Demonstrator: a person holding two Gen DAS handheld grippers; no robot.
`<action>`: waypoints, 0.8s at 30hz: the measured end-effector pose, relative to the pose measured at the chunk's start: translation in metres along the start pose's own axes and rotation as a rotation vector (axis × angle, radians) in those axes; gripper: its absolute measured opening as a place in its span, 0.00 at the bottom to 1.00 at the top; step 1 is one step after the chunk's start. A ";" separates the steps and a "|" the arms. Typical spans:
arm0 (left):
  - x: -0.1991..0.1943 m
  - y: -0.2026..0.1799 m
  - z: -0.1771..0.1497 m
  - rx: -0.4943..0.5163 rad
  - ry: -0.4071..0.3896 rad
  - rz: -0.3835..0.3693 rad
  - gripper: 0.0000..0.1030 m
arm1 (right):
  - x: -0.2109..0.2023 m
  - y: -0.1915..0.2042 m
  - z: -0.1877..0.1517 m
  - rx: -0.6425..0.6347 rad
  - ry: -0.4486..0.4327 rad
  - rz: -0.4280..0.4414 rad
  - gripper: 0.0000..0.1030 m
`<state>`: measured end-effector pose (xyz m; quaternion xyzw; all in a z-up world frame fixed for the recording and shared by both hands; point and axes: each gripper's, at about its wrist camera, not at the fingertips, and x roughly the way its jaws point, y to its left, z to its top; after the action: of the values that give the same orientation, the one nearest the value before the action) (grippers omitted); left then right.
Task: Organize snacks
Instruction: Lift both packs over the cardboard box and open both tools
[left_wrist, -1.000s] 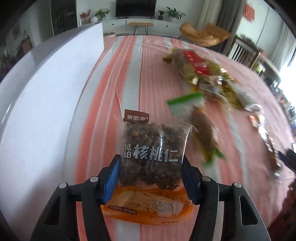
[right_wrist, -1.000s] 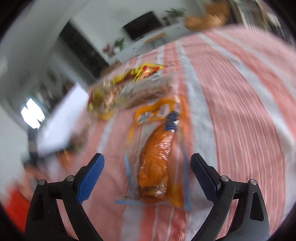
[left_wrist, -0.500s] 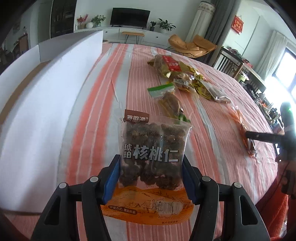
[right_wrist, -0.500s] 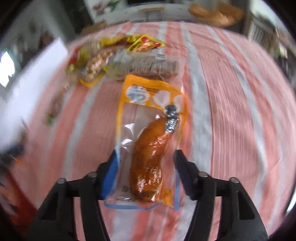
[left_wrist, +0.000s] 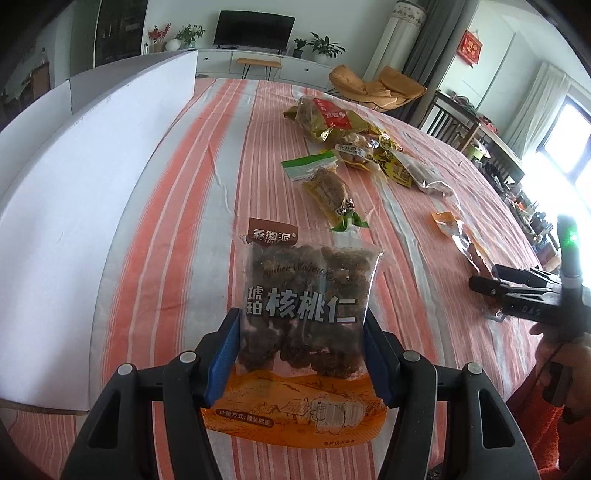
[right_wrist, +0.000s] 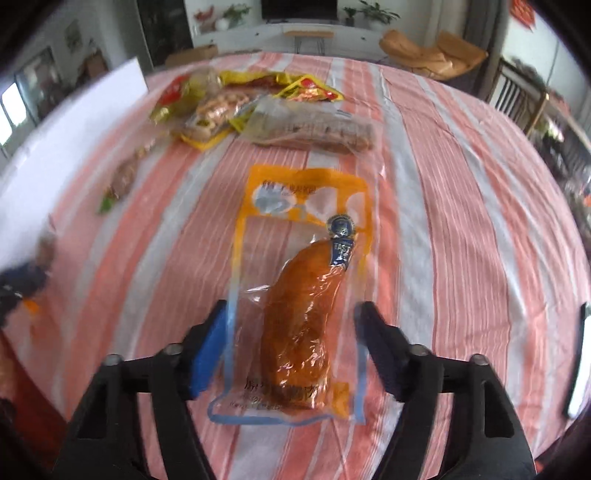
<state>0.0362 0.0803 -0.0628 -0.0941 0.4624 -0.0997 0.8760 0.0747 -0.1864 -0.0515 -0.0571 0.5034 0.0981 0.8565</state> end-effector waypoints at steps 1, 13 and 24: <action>0.001 0.000 -0.001 0.001 0.003 0.001 0.59 | 0.003 0.001 -0.001 -0.010 0.002 -0.015 0.84; -0.009 -0.009 0.001 0.007 -0.014 -0.060 0.59 | -0.012 -0.041 -0.006 0.177 -0.067 0.130 0.48; -0.067 -0.012 0.025 -0.051 -0.114 -0.189 0.59 | -0.024 -0.074 -0.017 0.578 -0.109 0.641 0.47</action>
<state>0.0192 0.0877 0.0070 -0.1652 0.4034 -0.1644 0.8848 0.0660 -0.2642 -0.0386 0.3493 0.4566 0.2169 0.7890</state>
